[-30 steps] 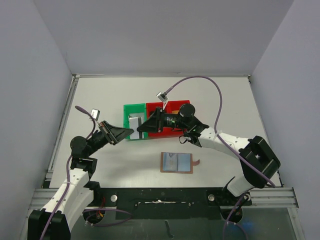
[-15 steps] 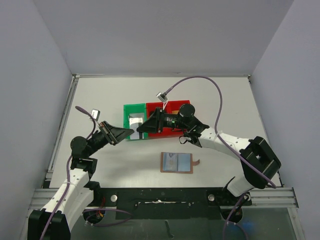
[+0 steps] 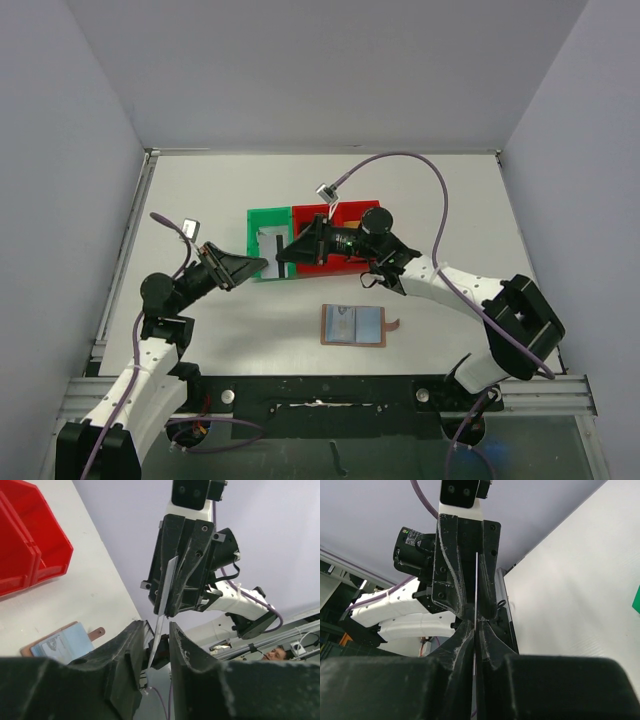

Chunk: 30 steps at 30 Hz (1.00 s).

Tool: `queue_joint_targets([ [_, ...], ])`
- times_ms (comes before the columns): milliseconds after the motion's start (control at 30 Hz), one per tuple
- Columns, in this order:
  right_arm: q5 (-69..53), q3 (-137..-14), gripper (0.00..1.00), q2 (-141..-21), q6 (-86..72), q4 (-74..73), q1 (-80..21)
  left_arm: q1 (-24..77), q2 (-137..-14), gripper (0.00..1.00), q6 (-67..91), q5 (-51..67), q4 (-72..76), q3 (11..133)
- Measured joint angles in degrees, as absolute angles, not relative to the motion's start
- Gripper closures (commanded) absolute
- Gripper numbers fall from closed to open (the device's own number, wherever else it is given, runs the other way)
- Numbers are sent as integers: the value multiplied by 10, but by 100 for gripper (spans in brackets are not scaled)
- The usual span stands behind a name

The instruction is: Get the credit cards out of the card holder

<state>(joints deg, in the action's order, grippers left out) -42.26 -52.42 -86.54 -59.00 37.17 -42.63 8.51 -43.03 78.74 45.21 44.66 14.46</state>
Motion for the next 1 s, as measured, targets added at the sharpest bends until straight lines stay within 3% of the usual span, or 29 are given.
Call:
queue_joint_targets([
  [100, -411, -516, 100, -855, -583, 358, -421, 85, -428, 34, 763, 451, 406, 147],
  [167, -397, -505, 100, -837, -572, 338, -411, 85, -426, 26, 733, 440, 345, 158],
  [367, -305, -498, 100, -780, -515, 224, -378, 80, -452, 26, 616, 347, 124, 242],
  [567, -225, -496, 100, -754, -474, 134, -370, 68, -583, 25, 485, 196, -51, 378],
  [767, -198, -496, 100, -752, -457, 98, -367, 61, -697, 26, 413, 121, -87, 453],
  [1000, -179, -496, 100, -750, -439, 67, -364, 54, -833, 30, 387, 162, -40, 475],
])
